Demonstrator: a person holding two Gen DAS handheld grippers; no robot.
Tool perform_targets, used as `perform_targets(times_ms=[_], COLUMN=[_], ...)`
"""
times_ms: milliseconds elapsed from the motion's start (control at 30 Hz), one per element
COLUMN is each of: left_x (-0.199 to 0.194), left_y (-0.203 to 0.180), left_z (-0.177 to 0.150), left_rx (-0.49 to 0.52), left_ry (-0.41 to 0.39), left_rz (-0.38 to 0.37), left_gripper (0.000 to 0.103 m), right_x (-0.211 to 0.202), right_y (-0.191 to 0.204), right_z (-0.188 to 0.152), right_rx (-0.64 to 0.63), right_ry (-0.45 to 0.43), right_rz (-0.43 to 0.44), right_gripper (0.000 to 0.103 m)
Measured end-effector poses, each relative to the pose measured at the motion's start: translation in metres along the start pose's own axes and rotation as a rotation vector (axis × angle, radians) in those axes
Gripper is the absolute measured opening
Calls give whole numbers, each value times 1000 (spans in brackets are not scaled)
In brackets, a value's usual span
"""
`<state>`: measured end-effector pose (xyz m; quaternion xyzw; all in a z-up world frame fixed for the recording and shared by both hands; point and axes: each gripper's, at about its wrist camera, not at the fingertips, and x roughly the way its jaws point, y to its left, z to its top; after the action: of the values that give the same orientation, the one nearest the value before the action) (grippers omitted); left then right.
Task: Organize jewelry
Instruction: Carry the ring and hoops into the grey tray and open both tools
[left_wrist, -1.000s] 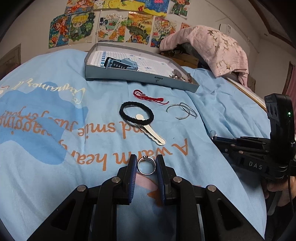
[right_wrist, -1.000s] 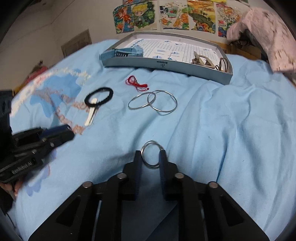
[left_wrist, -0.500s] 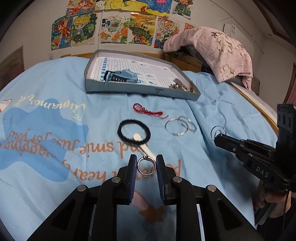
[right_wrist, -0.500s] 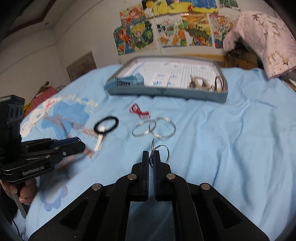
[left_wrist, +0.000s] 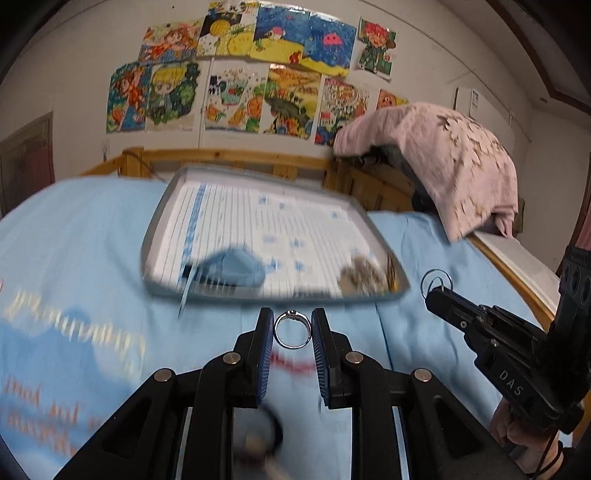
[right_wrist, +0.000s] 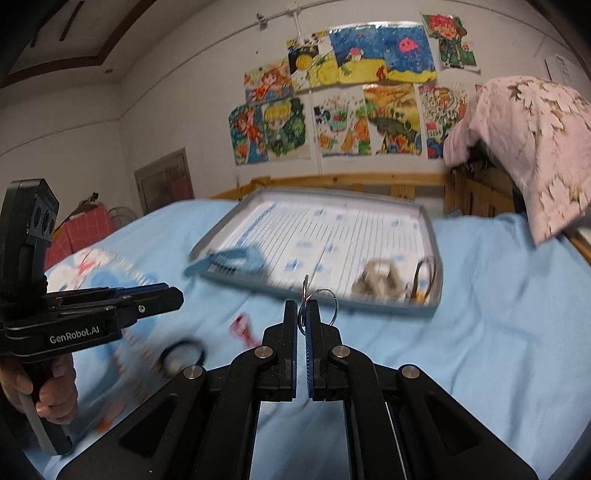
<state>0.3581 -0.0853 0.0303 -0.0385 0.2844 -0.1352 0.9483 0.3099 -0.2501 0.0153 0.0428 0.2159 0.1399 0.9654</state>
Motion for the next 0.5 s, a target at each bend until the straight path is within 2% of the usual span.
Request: perform_targets(times_ms=[167, 267, 500], left_x=[45, 78, 125], left_y=[-8, -9, -11], left_z=[34, 47, 36], left_rx=[13, -3, -2], left_ry=[11, 51, 129], left_rz=[-6, -20, 37], left_gripper=[20, 20, 20], right_x=[32, 60, 97], right_y=[-28, -47, -76], right_z=[24, 27, 15], right_rx=[8, 20, 101], right_ry=[-26, -2, 56], right_rz=[5, -5, -25], right_gripper=[3, 3, 3])
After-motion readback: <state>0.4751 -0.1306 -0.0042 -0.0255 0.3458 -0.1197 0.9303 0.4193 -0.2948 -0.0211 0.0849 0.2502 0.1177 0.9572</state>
